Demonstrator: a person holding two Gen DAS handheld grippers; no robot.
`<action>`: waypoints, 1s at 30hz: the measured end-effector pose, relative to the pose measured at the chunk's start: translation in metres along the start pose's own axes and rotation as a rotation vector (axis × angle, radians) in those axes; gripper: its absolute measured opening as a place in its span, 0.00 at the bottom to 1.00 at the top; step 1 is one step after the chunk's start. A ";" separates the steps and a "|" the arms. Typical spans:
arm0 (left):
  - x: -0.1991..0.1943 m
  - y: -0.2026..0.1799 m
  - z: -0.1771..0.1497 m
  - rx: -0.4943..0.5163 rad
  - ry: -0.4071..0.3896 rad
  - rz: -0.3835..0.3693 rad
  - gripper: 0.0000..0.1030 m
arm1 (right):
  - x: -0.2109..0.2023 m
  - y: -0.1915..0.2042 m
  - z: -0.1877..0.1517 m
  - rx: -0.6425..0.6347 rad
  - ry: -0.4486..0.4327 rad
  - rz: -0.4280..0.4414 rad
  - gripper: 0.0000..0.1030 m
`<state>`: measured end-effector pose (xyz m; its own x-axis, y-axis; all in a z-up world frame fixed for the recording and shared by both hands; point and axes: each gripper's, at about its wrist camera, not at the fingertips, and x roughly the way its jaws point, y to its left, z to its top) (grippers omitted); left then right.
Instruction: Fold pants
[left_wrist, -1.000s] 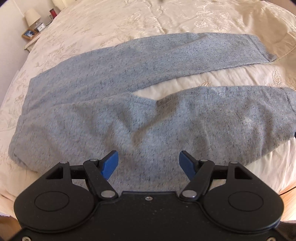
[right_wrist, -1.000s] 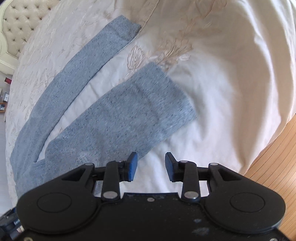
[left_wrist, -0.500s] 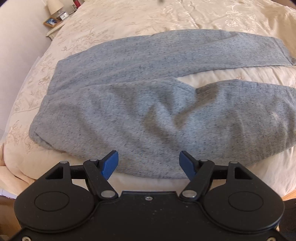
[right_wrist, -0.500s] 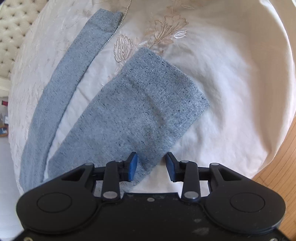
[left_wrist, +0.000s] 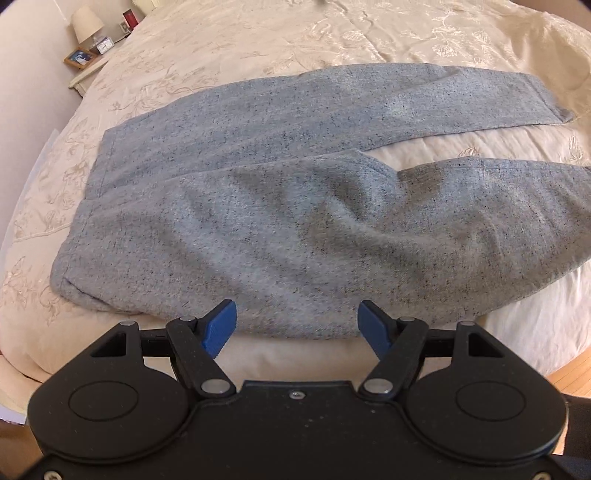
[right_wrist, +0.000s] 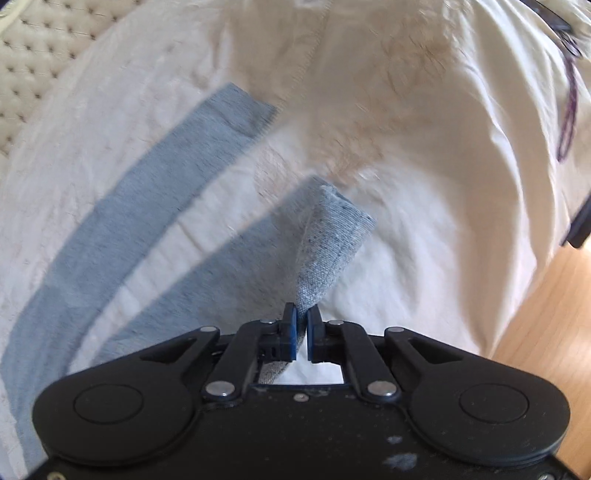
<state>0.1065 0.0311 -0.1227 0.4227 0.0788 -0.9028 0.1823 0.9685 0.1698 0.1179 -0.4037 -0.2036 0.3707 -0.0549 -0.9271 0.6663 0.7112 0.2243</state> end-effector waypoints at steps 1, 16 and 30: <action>0.000 0.006 -0.004 -0.005 0.005 -0.007 0.72 | -0.001 -0.003 -0.005 0.002 -0.008 -0.011 0.06; 0.040 0.124 -0.027 -0.343 0.064 -0.130 0.72 | -0.040 0.018 -0.025 -0.007 -0.125 -0.067 0.05; 0.102 0.156 -0.005 -0.509 0.151 -0.137 0.45 | -0.049 0.032 -0.033 -0.018 -0.158 -0.104 0.05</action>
<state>0.1740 0.1916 -0.1906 0.2865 -0.0595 -0.9562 -0.2420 0.9612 -0.1323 0.0999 -0.3553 -0.1608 0.3981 -0.2371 -0.8861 0.6952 0.7083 0.1228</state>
